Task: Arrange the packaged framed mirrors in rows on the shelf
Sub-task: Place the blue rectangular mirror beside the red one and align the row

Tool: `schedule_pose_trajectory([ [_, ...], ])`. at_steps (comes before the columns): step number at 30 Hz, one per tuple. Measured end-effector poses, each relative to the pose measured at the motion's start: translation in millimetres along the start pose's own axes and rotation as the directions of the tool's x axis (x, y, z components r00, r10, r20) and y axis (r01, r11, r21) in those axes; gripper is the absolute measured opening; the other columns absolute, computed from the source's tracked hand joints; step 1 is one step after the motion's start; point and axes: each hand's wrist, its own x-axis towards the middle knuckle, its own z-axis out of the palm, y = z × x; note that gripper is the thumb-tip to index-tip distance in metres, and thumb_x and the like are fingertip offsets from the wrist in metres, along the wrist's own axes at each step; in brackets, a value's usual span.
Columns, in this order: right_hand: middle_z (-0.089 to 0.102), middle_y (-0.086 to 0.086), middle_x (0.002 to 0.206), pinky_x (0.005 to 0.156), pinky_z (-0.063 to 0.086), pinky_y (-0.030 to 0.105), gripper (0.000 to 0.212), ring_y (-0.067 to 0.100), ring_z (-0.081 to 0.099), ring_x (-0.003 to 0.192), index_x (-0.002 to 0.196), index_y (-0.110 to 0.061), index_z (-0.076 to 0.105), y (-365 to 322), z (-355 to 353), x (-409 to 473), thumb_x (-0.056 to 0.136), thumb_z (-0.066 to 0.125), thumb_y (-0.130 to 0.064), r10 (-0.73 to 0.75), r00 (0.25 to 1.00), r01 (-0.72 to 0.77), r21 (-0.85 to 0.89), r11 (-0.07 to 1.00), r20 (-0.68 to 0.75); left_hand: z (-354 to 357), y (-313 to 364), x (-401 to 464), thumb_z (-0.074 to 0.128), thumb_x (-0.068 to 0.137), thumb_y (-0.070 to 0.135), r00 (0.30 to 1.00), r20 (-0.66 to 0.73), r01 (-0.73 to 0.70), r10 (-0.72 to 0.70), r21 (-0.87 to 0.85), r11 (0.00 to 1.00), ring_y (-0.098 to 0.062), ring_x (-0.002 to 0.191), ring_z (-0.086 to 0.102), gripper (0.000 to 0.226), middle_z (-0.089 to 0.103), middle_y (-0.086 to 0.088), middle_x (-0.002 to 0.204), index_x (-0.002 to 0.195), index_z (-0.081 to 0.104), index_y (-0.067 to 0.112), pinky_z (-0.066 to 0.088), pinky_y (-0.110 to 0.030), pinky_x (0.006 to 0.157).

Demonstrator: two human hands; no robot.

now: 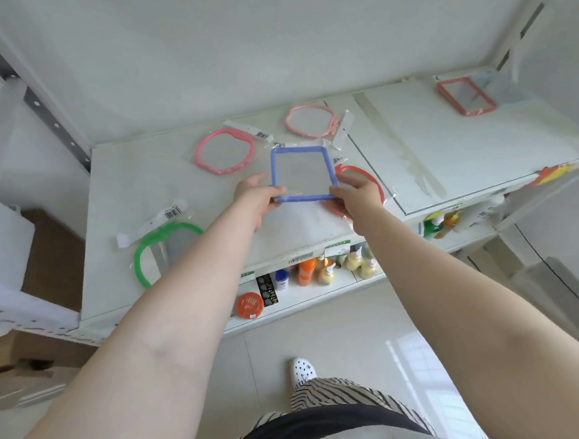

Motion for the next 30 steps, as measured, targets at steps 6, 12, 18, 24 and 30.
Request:
schedule_pose_trajectory([
  [6,0.067,0.010,0.079,0.068,0.059,0.021,0.036,0.010,0.063,0.048,0.124,-0.011,0.062,45,-40,-73,0.088,0.062,-0.004,-0.016,0.999,0.013,-0.076,0.997,-0.039,-19,-54,-63,0.063,0.081,-0.011,0.967,0.254,-0.016,0.006,0.037,0.999,-0.017,0.092,0.065,0.071,0.066,-0.008,0.114,0.144,0.037,0.010,0.057,-0.022,0.078],
  [12,0.065,0.012,0.093,0.072,0.058,0.021,0.040,0.013,0.059,0.058,0.126,-0.015,0.062,75,-99,-118,0.088,0.065,-0.007,-0.011,0.987,0.003,-0.049,0.999,-0.158,13,-88,-105,0.062,0.081,-0.015,0.914,0.402,0.025,-0.053,0.075,0.997,-0.020,0.093,0.067,0.076,0.058,-0.004,0.125,0.146,0.036,0.015,0.061,-0.023,0.072],
  [18,0.065,0.007,0.083,0.078,0.059,0.023,0.040,0.013,0.060,0.060,0.125,-0.014,0.062,81,-176,-139,0.087,0.065,-0.006,0.001,0.965,0.010,0.041,0.999,-0.263,80,-108,-119,0.064,0.078,-0.014,0.843,0.526,0.008,-0.117,0.205,0.979,-0.019,0.086,0.069,0.081,0.056,-0.005,0.136,0.146,0.037,0.020,0.054,-0.038,0.091],
  [24,0.066,0.014,0.103,0.066,0.056,0.016,0.041,0.009,0.061,0.055,0.125,-0.013,0.062,85,-276,-137,0.085,0.066,-0.005,-0.007,0.939,0.035,0.074,0.997,-0.345,178,-131,-137,0.064,0.078,-0.016,0.798,0.584,0.012,-0.151,0.236,0.972,-0.021,0.095,0.066,0.080,0.050,-0.006,0.142,0.146,0.038,0.019,0.059,-0.020,0.066],
  [30,0.062,0.015,0.125,0.068,0.058,0.015,0.043,0.014,0.066,0.073,0.127,-0.010,0.060,81,-393,-128,0.085,0.066,-0.002,0.000,0.926,0.030,0.074,0.997,-0.377,291,-166,-162,0.061,0.080,-0.017,0.779,0.592,0.045,-0.208,0.277,0.960,-0.020,0.096,0.065,0.081,0.048,-0.007,0.144,0.148,0.032,0.016,0.061,-0.021,0.070],
])
